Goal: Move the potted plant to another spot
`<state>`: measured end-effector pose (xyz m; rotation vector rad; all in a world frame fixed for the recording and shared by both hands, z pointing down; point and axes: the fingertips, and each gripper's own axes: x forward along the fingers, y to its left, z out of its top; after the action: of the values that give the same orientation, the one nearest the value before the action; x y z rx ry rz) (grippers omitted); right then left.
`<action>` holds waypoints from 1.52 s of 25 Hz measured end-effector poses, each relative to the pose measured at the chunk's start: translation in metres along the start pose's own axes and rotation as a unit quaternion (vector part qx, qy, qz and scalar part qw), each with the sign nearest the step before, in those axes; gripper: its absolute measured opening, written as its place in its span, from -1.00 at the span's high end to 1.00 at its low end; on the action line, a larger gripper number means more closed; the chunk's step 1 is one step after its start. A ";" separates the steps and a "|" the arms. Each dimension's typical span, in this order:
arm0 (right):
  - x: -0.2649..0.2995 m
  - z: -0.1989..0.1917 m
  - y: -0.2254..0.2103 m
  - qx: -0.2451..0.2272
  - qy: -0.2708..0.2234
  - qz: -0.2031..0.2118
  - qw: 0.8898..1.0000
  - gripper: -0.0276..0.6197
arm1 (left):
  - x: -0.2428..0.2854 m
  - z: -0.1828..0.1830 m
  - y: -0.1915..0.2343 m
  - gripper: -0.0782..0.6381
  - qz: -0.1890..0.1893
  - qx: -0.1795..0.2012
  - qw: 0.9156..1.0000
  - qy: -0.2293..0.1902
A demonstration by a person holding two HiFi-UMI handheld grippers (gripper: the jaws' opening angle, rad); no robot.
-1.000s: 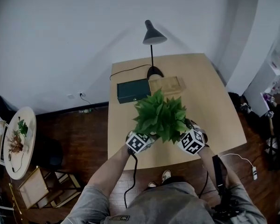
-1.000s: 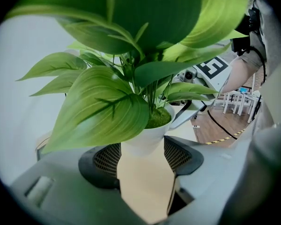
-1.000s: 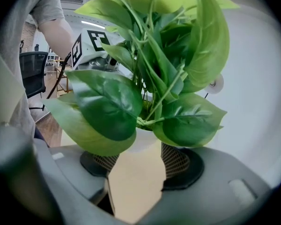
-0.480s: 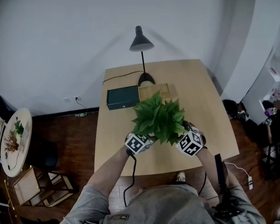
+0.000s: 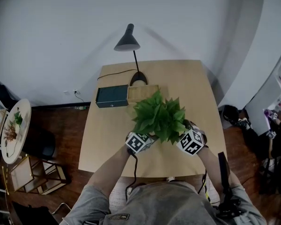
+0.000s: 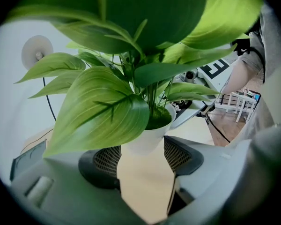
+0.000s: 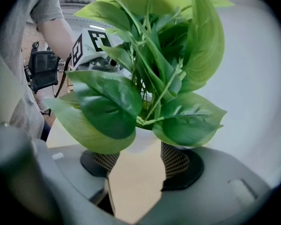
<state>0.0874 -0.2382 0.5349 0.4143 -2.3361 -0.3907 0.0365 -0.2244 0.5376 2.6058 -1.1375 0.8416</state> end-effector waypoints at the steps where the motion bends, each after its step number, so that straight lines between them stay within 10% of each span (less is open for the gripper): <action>1: -0.001 -0.005 -0.002 0.000 0.000 0.003 1.000 0.05 | 0.005 0.001 -0.002 0.00 0.002 -0.002 1.000 0.001; 38: 0.051 -0.103 0.040 0.078 0.058 0.072 0.993 0.07 | 0.081 -0.079 -0.026 -0.01 -0.042 -0.053 0.995 0.068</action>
<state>0.1174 -0.2393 0.6527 0.3294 -2.2738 -0.1121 0.0660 -0.2267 0.6497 2.4504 -1.0022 0.8991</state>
